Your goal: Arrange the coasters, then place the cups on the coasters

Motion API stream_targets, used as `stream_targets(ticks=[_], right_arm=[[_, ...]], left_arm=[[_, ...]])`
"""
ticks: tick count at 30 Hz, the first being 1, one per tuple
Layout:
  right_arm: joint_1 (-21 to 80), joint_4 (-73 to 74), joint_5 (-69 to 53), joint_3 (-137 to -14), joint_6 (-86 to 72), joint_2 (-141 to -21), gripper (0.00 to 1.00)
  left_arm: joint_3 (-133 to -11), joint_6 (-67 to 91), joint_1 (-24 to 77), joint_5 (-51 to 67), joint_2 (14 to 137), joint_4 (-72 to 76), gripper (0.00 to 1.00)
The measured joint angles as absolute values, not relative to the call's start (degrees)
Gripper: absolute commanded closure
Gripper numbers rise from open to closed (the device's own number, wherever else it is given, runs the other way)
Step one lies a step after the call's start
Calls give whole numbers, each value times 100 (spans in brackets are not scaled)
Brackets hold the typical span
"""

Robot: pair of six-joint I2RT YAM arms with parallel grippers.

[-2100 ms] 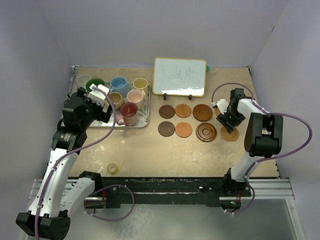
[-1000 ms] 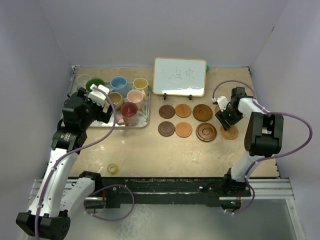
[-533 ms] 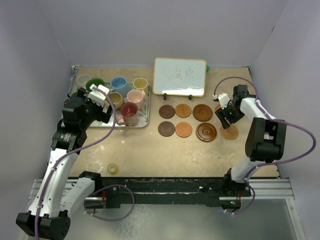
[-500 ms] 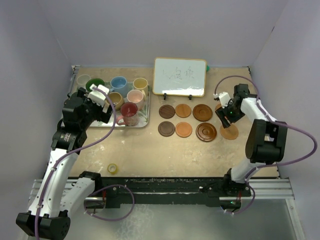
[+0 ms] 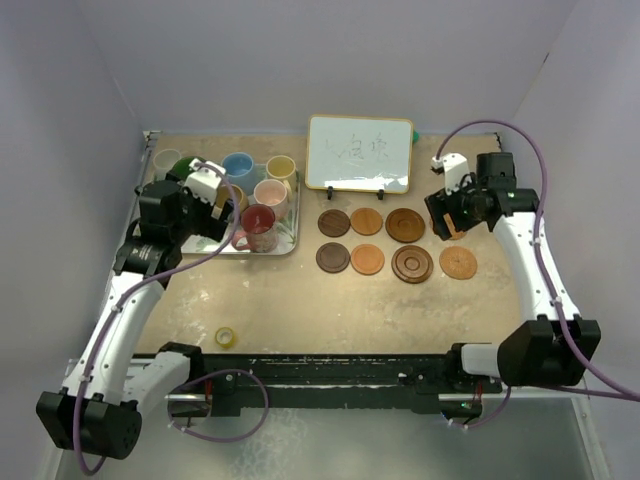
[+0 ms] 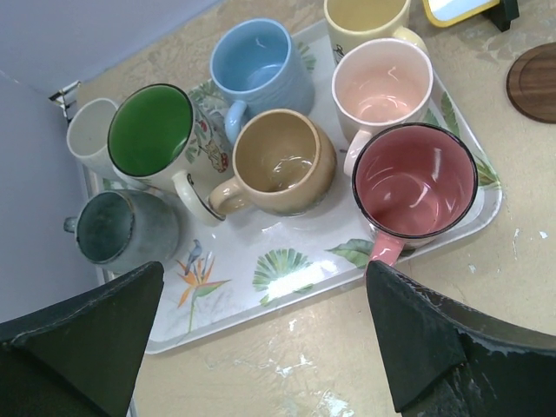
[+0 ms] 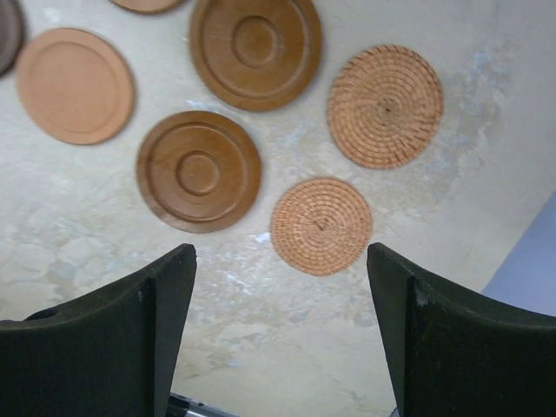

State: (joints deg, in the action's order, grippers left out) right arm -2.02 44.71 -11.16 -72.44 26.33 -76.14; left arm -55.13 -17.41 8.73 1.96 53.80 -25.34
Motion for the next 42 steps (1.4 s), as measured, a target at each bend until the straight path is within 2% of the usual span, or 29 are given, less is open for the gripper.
stream_targets(ticks=[8,18,28,42], right_arm=[[652,4659,-1310,-7227,2091,-7214,19],[659,4403,-1671,-6510,2102,-6488,20],[659,4211,-1905,-6420,2115,-6344,21],[659,4169,-1896,-6211,2121,-6149,21]], left_arm=[[-5732,-1535,659,213,6158,-2519,2],[-6619,-1144,-801,760,7500,-2469,0],[-8746,-786,-1656,1125,9349,-2488,13],[-11163,-631,-1767,696,11751,-2904,33]])
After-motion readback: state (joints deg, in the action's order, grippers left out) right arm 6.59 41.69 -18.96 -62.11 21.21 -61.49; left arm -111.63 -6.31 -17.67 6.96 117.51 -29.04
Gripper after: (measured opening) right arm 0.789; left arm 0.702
